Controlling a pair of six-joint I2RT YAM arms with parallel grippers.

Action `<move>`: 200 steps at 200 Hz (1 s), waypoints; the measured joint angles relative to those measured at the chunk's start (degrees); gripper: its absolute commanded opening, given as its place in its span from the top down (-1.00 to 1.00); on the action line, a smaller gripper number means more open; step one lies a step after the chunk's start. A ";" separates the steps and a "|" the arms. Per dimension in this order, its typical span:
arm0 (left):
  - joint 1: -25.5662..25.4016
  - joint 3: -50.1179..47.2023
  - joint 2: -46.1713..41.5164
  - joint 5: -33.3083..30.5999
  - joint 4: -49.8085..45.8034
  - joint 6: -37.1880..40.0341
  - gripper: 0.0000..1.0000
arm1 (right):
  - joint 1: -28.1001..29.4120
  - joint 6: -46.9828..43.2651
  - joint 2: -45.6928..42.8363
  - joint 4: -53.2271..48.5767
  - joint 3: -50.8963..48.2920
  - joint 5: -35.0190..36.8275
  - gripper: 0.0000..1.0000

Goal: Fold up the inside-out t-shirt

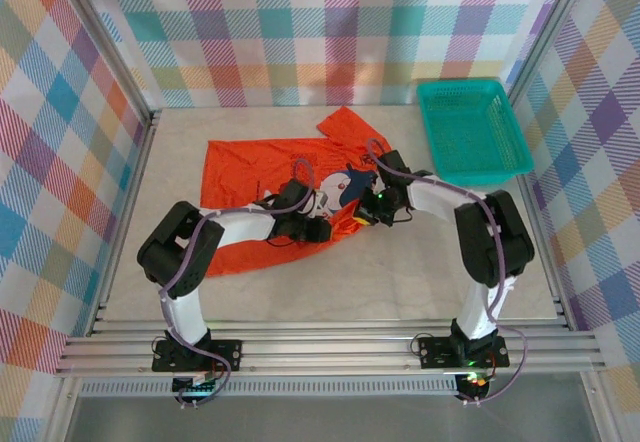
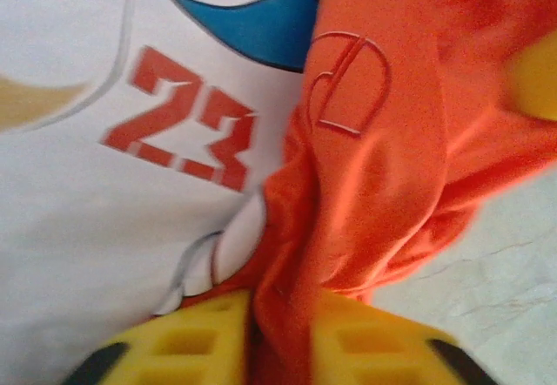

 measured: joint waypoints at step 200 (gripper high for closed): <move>-3.96 -1.14 -5.60 0.55 -0.57 0.42 1.00 | -14.23 1.51 -5.27 2.03 0.52 -9.73 0.71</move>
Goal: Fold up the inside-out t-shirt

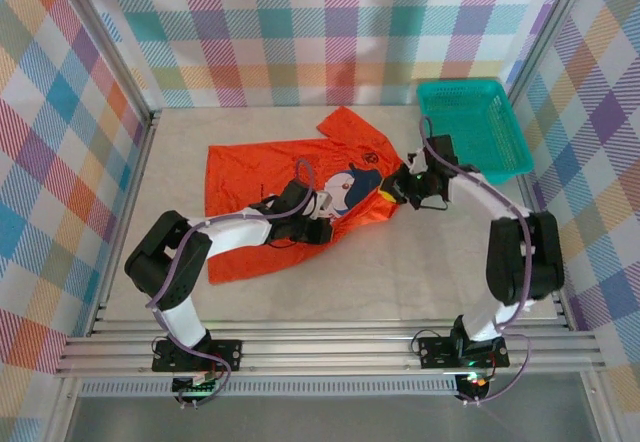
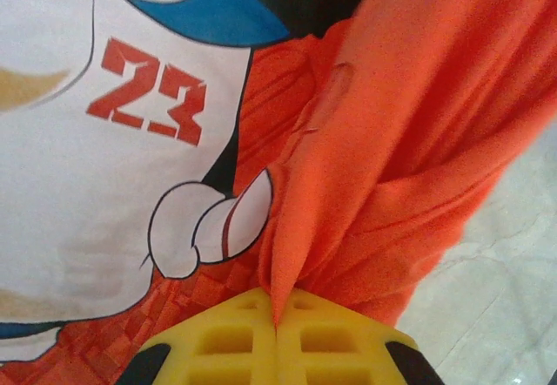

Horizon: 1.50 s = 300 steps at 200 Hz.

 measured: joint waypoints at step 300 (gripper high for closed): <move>-1.86 0.98 0.55 -1.36 -0.22 -2.12 1.00 | 18.69 -6.36 10.82 -9.18 5.60 18.43 0.31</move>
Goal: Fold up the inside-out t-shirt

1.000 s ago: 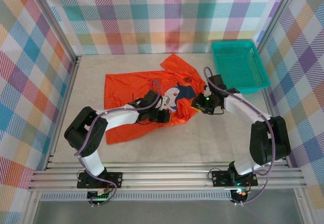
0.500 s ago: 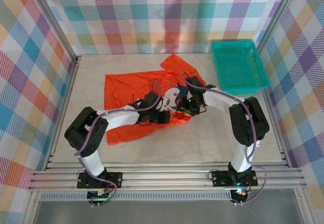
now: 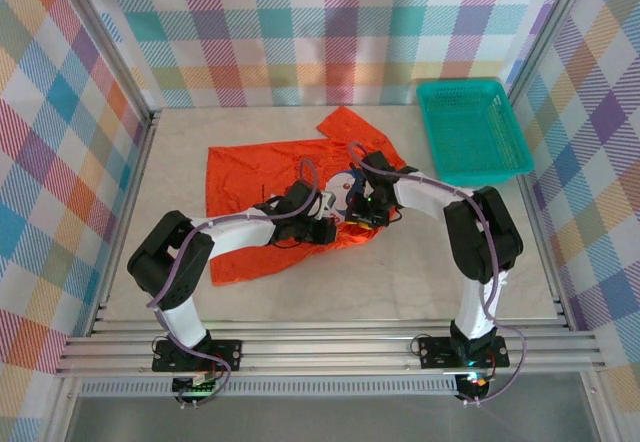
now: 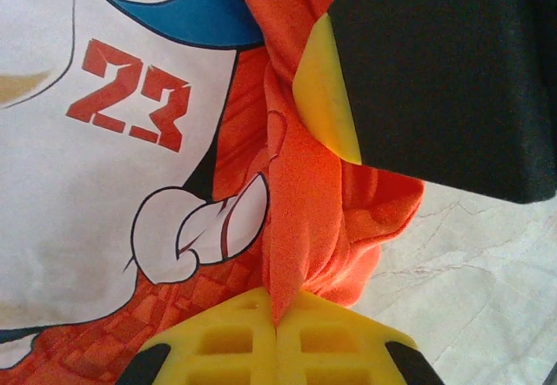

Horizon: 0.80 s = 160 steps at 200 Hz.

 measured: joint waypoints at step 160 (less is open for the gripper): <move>0.00 -0.70 0.04 -1.66 0.94 0.00 1.00 | -3.67 -1.46 -26.03 -9.42 2.29 -5.05 1.00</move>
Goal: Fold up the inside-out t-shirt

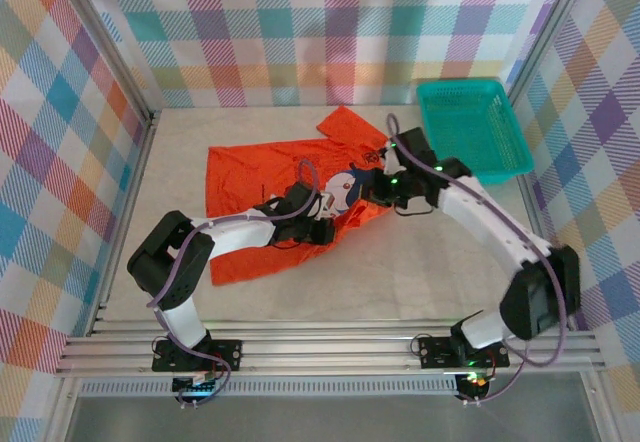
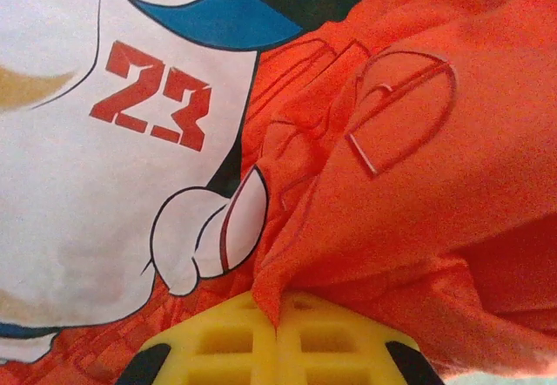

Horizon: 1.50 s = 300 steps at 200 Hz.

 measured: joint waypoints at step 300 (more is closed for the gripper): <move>0.00 -3.93 -2.62 0.26 -1.79 -1.73 1.00 | 6.82 1.31 22.27 10.01 -8.41 7.54 1.00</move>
